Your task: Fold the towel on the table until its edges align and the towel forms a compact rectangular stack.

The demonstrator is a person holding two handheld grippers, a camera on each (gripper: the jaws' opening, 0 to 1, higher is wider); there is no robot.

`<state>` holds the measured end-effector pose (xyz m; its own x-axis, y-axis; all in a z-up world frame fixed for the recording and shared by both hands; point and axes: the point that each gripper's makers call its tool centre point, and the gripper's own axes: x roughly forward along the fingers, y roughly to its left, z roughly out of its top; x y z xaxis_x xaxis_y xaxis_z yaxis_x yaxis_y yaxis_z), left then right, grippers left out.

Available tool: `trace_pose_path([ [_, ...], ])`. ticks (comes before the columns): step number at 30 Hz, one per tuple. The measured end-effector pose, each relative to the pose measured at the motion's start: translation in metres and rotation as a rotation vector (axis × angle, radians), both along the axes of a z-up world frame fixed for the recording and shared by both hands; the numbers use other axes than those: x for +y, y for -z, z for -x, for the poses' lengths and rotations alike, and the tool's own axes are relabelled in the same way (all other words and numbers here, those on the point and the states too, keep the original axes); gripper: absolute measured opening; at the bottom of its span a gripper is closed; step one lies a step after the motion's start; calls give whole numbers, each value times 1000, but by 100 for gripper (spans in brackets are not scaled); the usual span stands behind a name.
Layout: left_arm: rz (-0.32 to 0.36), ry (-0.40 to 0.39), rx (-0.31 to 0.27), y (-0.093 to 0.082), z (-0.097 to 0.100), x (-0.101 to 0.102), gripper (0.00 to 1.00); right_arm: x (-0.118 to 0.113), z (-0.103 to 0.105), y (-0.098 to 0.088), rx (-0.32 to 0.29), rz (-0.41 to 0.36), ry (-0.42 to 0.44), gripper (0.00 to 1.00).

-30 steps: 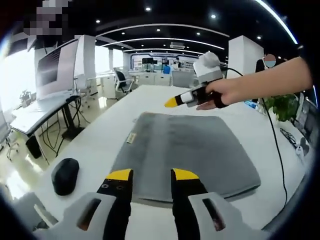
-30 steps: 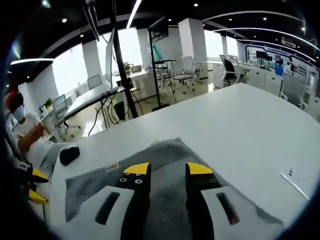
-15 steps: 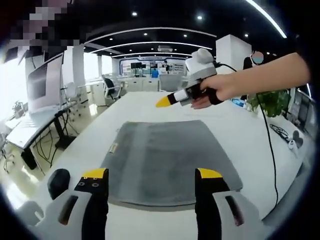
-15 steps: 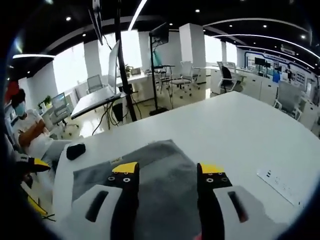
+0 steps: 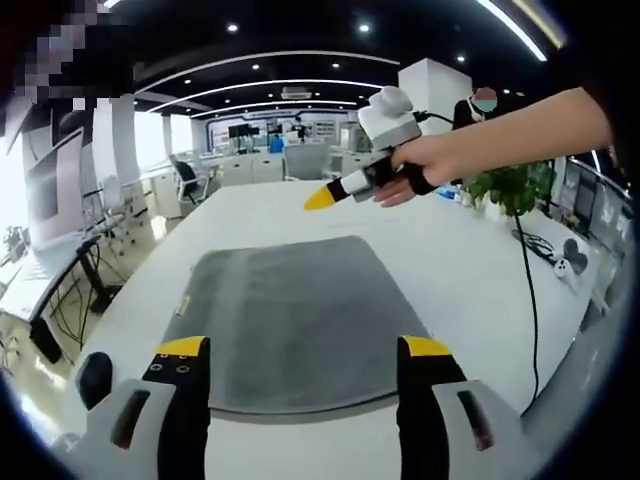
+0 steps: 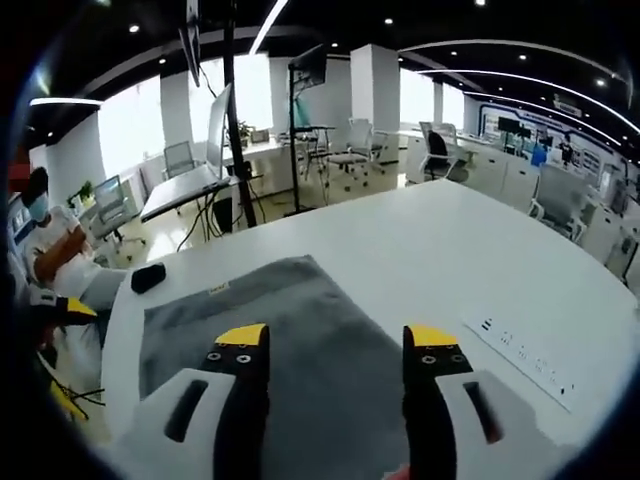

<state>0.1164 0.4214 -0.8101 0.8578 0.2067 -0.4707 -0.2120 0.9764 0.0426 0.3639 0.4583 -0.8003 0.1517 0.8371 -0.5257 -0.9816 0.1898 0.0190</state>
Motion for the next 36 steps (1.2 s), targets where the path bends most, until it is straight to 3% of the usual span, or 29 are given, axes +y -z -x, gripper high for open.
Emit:
trace_pose_path([
  [5, -4, 52, 5, -1, -11, -14, 81, -26, -7, 1, 33, 5, 62, 52],
  [17, 33, 161, 16, 11, -38, -53, 78, -68, -29, 11, 18, 40, 96, 51],
  [24, 20, 248, 28, 18, -52, -83, 73, -87, -48, 32, 34, 63, 123, 51],
  [30, -18, 331, 89, 37, -59, -101, 72, -94, -56, 54, 61, 89, 132, 50],
  [36, -8, 358, 125, 54, -61, -107, 71, -95, -55, 72, 81, 112, 123, 50],
])
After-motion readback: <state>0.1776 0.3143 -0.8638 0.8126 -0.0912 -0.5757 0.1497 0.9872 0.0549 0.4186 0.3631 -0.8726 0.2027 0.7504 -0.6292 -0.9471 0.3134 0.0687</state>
